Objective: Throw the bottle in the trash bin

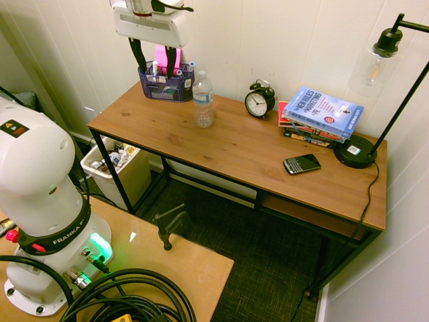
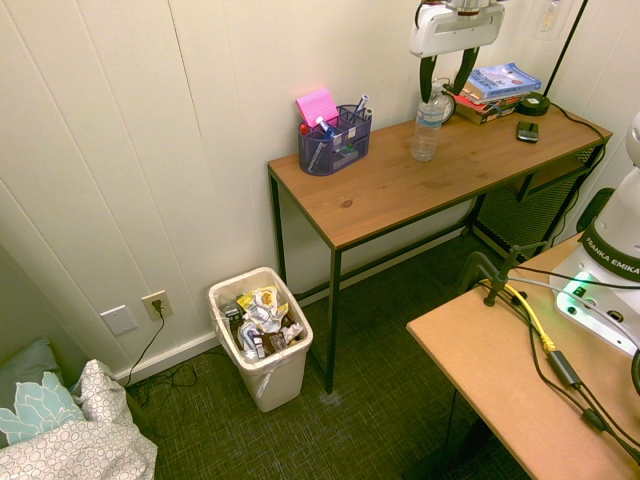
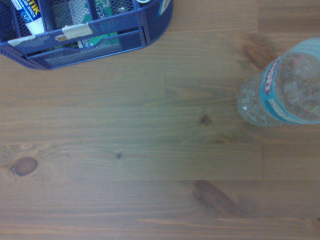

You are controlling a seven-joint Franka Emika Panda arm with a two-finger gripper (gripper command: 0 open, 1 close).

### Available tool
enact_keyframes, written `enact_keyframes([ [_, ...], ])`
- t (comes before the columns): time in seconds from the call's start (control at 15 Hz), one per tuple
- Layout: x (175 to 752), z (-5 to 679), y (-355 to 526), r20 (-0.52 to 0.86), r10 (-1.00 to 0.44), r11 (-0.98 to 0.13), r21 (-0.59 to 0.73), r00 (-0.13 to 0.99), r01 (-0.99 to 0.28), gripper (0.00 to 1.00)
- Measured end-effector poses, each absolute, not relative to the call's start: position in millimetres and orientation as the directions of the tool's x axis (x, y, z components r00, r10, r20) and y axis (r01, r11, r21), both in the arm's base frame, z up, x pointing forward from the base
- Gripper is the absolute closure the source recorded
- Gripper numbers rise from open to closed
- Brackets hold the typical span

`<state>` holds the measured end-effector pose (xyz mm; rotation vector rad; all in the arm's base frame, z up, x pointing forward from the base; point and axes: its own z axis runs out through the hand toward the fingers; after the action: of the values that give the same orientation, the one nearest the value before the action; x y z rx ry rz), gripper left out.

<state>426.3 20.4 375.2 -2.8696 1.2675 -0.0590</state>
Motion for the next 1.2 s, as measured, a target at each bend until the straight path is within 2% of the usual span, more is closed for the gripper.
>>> enact_keyframes([
  [0.47, 430, 359, -3, -0.001, -0.776, -0.63, -0.014, 0.63, -0.776, 0.0],
  [0.8, 445, 288, -29, -0.034, -0.795, -0.607, 0.049, 0.606, -0.793, 0.0],
  [1.2, 474, 270, -44, 0.047, -0.819, -0.569, 0.048, 0.571, -0.821, 0.0],
])
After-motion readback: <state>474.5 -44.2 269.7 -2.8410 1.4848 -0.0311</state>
